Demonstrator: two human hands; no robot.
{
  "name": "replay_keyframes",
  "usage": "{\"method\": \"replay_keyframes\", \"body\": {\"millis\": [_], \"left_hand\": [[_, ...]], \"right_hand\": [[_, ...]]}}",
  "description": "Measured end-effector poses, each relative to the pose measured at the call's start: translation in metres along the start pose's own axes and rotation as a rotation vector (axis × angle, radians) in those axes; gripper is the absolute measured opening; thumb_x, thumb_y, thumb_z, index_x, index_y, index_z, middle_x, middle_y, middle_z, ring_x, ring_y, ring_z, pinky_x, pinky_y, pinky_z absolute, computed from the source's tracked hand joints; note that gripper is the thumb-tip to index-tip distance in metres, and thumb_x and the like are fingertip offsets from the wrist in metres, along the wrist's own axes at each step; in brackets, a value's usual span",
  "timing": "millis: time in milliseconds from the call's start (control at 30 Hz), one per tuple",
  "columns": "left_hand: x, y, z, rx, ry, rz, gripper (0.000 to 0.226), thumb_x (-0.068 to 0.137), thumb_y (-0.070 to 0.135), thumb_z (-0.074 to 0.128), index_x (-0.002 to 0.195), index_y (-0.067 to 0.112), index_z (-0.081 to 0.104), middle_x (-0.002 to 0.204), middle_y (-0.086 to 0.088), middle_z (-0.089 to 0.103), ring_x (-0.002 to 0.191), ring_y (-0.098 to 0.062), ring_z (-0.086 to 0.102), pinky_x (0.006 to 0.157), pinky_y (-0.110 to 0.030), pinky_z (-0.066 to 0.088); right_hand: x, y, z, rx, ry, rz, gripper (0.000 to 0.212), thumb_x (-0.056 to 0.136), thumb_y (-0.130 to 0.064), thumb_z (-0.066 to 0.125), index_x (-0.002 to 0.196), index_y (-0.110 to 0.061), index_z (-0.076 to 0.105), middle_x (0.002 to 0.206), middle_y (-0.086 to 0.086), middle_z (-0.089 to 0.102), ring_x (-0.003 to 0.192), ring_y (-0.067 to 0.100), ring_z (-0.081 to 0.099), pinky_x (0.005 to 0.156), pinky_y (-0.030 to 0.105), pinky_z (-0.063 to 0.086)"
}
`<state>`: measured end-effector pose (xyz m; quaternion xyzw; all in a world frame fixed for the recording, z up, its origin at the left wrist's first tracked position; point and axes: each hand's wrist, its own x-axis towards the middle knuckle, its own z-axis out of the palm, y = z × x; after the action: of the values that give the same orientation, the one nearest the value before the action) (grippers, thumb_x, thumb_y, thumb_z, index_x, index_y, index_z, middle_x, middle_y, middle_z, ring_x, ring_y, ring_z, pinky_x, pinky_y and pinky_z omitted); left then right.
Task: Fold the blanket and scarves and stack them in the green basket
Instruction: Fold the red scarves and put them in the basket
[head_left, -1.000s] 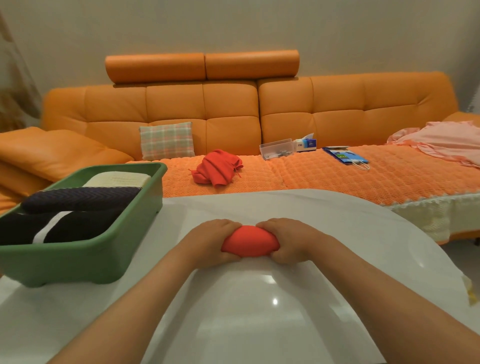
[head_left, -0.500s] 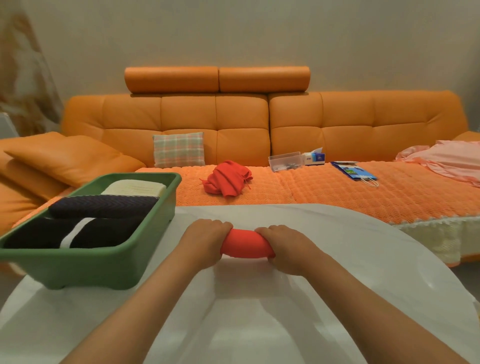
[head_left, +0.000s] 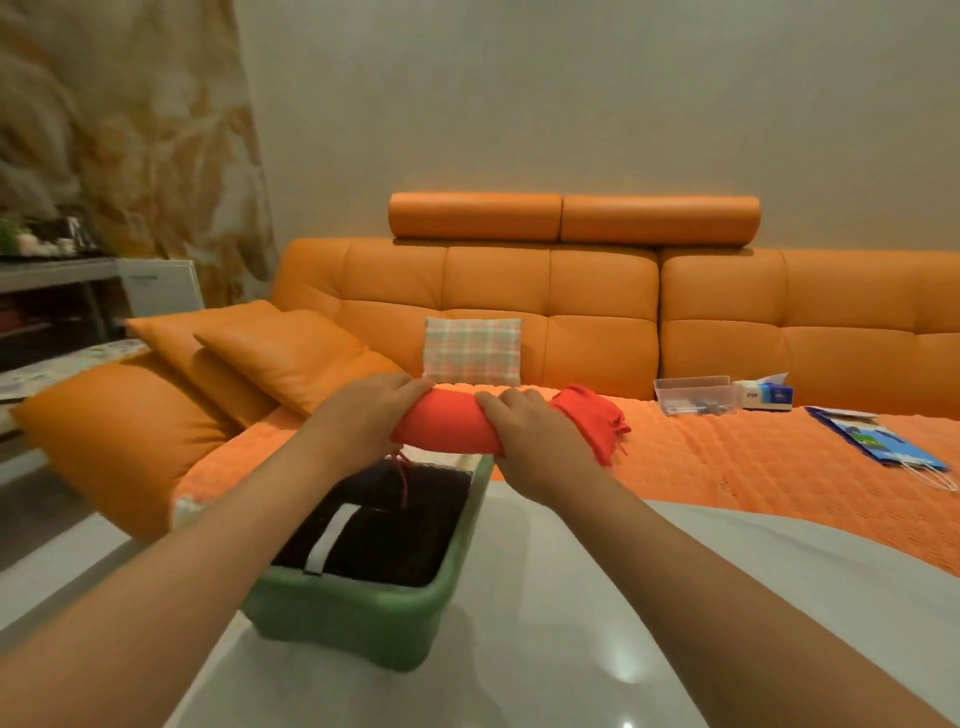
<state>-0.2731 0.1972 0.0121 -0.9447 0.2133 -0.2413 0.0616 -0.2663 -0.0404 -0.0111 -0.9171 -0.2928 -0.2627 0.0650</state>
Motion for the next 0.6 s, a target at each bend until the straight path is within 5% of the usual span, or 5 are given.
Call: {"method": "replay_keyframes", "body": {"millis": [133, 300, 467, 600], "left_hand": [[0.009, -0.055, 0.032, 0.125, 0.106, -0.013, 0.079, 0.062, 0.014, 0.085, 0.133, 0.015, 0.052, 0.113, -0.009, 0.062, 0.095, -0.030, 0.061, 0.074, -0.043, 0.054], [0.017, -0.091, 0.088, 0.174, 0.049, -0.016, 0.074, 0.066, 0.019, 0.081, 0.131, 0.018, 0.045, 0.104, -0.010, 0.060, 0.088, -0.031, 0.061, 0.065, -0.042, 0.053], [0.018, -0.110, 0.101, -0.214, -0.428, -0.228, 0.088, 0.074, 0.051, 0.076, 0.149, 0.034, 0.032, 0.143, -0.002, 0.042, 0.132, -0.024, 0.042, 0.108, -0.042, 0.040], [0.015, -0.108, 0.084, -0.621, -0.552, -0.446, 0.077, 0.076, 0.057, 0.063, 0.147, 0.036, 0.041, 0.154, 0.001, 0.036, 0.138, -0.021, 0.037, 0.114, -0.036, 0.030]], "right_hand": [[0.055, -0.018, 0.037, -0.131, 0.014, -0.067, 0.073, 0.074, -0.002, 0.074, 0.141, -0.011, 0.046, 0.114, 0.017, 0.059, 0.099, 0.034, 0.057, 0.067, 0.043, 0.057], [0.090, -0.024, 0.084, -0.160, -0.050, -0.109, 0.065, 0.090, -0.001, 0.052, 0.151, -0.015, 0.035, 0.117, 0.019, 0.053, 0.105, 0.038, 0.050, 0.073, 0.046, 0.050], [0.098, -0.028, 0.116, -0.108, -0.311, -0.114, 0.062, 0.101, -0.015, 0.044, 0.157, -0.026, 0.019, 0.134, 0.015, 0.041, 0.124, 0.033, 0.038, 0.092, 0.045, 0.047], [0.098, -0.025, 0.114, -0.010, -0.457, -0.086, 0.072, 0.099, -0.023, 0.053, 0.158, -0.034, 0.013, 0.138, 0.013, 0.035, 0.131, 0.031, 0.031, 0.102, 0.047, 0.043]]}}
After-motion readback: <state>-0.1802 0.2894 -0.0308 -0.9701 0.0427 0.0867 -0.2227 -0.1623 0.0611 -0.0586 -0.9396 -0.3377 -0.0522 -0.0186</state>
